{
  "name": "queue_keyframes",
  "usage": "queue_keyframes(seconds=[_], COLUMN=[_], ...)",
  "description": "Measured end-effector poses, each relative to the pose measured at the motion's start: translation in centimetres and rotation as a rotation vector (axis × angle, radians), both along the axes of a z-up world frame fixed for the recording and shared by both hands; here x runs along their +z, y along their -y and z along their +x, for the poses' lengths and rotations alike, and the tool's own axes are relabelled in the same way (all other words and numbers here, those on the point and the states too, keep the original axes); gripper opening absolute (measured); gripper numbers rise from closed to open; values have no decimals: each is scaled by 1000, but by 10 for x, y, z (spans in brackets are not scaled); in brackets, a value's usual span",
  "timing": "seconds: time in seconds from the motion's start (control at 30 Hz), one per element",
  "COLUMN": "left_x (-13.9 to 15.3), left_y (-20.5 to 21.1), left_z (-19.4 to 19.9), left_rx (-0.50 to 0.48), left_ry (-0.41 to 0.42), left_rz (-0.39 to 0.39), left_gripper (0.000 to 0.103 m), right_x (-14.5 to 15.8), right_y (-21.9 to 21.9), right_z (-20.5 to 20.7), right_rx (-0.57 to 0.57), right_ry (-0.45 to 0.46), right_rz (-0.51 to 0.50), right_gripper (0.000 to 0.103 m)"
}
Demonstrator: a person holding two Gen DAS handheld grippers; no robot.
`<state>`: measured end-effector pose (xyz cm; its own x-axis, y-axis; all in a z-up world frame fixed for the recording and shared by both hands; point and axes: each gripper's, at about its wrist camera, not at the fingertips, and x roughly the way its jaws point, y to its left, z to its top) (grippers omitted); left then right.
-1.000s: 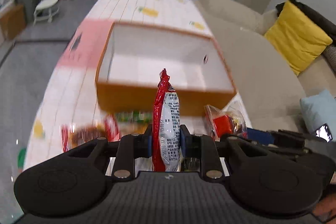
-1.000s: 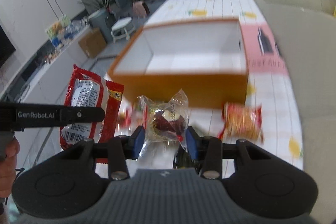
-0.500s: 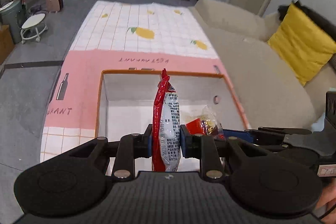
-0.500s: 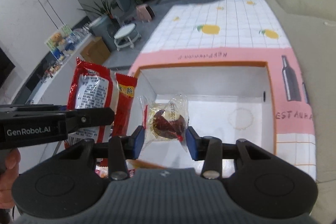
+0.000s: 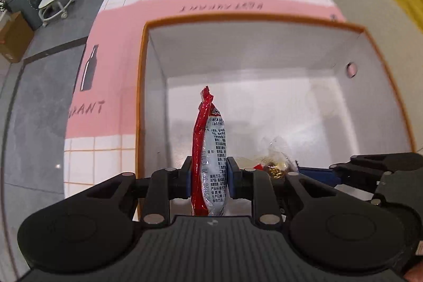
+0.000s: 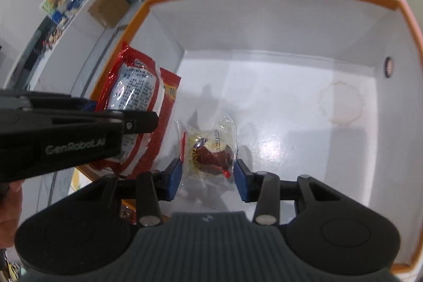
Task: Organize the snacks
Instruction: 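Carry both snacks over the orange box and release them inside, then return both tools to the table and grasp the white packet with the left tool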
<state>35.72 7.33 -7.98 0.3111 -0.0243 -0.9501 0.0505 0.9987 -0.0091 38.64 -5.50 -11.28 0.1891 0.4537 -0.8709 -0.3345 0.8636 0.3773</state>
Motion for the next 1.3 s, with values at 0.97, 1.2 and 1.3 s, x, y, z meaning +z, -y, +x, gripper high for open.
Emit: queue_keyframes(seconds=[0.97,1.2,1.3], left_x=[73,97,106], left_y=[-25,-16,-12], left_z=[-62,-100,-119], left_rx=[79,61,50], left_ry=[192,271,300], left_rz=[-114,-121,-130], left_gripper=[62,62,61], right_x=[-2,35,55], right_y=[-32,-22,-14], right_z=[-1,-23,-39], right_rx=[-67,-77,-84], right_ry=[-20,65,117], right_rz=[-137,-151,-146], right_gripper=[65,76,76])
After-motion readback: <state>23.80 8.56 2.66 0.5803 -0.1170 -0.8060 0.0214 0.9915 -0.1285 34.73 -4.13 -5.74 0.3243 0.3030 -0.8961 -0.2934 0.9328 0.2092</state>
